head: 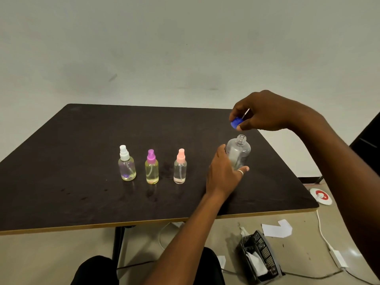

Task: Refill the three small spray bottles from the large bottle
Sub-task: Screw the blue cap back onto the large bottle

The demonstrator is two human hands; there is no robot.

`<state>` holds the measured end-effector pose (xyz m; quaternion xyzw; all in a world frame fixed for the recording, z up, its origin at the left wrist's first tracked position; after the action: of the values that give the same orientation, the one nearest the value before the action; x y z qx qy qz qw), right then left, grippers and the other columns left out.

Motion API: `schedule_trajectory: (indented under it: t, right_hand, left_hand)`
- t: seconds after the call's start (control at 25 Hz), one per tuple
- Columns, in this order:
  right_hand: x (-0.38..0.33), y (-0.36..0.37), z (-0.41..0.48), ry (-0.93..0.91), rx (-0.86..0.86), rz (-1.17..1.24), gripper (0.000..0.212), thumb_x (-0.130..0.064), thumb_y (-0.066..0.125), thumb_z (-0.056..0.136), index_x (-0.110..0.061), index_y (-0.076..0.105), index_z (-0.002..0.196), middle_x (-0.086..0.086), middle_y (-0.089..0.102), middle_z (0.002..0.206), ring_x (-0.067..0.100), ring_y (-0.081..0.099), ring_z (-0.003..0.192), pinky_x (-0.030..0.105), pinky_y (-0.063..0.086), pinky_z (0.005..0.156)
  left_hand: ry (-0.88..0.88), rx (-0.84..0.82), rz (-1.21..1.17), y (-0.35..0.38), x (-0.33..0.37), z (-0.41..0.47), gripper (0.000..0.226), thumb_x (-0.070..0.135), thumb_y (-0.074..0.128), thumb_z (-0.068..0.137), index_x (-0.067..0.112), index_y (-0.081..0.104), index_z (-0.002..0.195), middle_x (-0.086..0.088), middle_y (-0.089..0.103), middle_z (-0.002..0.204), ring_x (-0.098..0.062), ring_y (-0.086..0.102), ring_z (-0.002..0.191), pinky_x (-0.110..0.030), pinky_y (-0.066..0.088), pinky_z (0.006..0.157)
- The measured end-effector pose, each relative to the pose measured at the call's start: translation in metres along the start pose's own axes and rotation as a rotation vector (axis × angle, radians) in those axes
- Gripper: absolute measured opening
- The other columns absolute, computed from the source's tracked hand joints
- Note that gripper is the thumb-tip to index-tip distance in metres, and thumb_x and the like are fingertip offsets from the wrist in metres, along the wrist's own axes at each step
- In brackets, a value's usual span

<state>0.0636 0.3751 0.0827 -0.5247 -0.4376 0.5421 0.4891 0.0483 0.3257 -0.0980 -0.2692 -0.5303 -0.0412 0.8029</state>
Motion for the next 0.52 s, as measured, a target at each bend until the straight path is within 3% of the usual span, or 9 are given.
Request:
schedule_trajectory:
  t: [0.24, 0.52]
  right_hand:
    - [-0.009, 0.012, 0.008, -0.02, -0.018, 0.012, 0.023, -0.015, 0.075, 0.082, -0.022, 0.073, 0.104, -0.006, 0.072, 0.098, 0.011, 0.066, 0.09, 0.025, 0.048, 0.081]
    - [-0.036, 0.027, 0.015, -0.101, -0.056, 0.019, 0.025, -0.015, 0.076, 0.081, -0.027, 0.073, 0.102, -0.015, 0.069, 0.092, 0.004, 0.065, 0.088, 0.022, 0.048, 0.08]
  left_hand:
    - [-0.044, 0.136, -0.023, -0.037, -0.022, -0.011, 0.069, 0.035, 0.085, 0.074, 0.023, 0.045, 0.13, 0.005, 0.057, 0.125, -0.009, 0.056, 0.111, -0.028, 0.053, 0.092]
    - [-0.022, 0.236, -0.056, -0.068, -0.038, -0.025, 0.07, 0.032, 0.086, 0.074, 0.021, 0.047, 0.131, 0.006, 0.06, 0.124, -0.012, 0.058, 0.114, -0.033, 0.053, 0.095]
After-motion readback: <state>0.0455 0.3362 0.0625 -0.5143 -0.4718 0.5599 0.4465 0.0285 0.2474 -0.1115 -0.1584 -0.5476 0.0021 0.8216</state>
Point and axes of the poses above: each hand's wrist, its own z-axis towards the middle knuckle, its own y-axis out of the palm, x = y × z, the point moved 10 cm from there along z, towards the middle knuckle
